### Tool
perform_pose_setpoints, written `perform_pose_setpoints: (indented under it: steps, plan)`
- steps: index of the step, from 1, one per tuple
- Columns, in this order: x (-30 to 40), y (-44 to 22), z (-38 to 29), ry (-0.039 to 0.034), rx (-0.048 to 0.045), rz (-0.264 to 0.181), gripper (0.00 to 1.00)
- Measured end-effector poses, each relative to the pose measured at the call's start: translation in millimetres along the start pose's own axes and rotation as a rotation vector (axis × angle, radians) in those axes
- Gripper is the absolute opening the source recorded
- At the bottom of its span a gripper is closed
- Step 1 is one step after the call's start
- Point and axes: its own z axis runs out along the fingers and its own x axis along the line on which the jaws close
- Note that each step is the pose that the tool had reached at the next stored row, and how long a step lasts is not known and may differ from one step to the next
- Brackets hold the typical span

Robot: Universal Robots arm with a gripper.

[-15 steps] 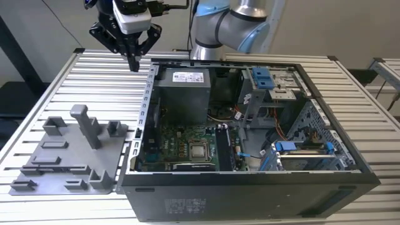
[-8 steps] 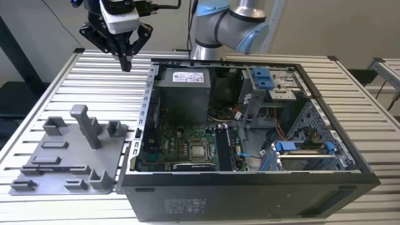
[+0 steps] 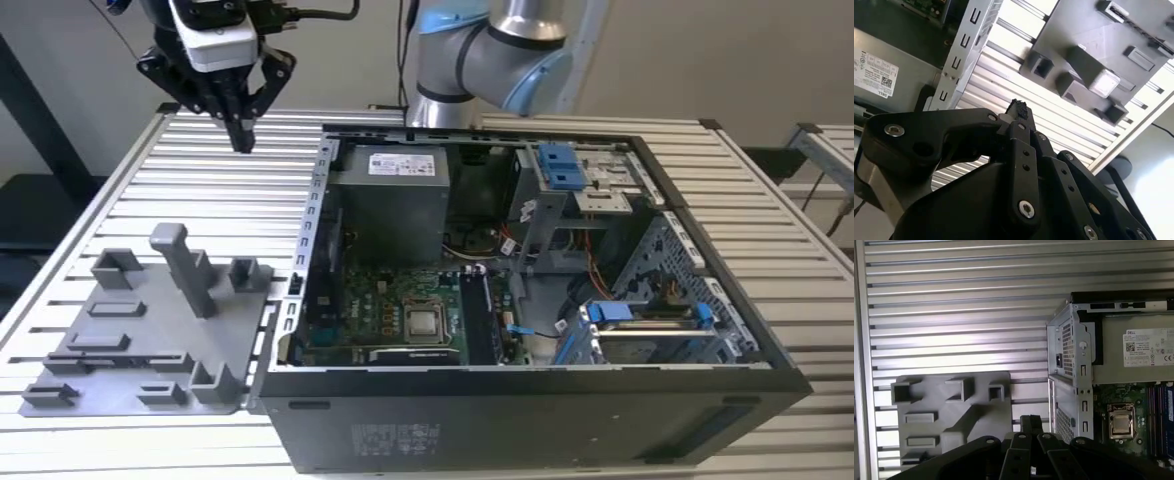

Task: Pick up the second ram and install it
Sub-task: 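Reach for the second ram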

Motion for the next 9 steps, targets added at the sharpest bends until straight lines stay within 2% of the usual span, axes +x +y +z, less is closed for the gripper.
perform_pose_setpoints:
  steps: [9]
  plan:
    - [29.3,-2.9,-0.7,0.0,-0.0006,0.0,0.11]
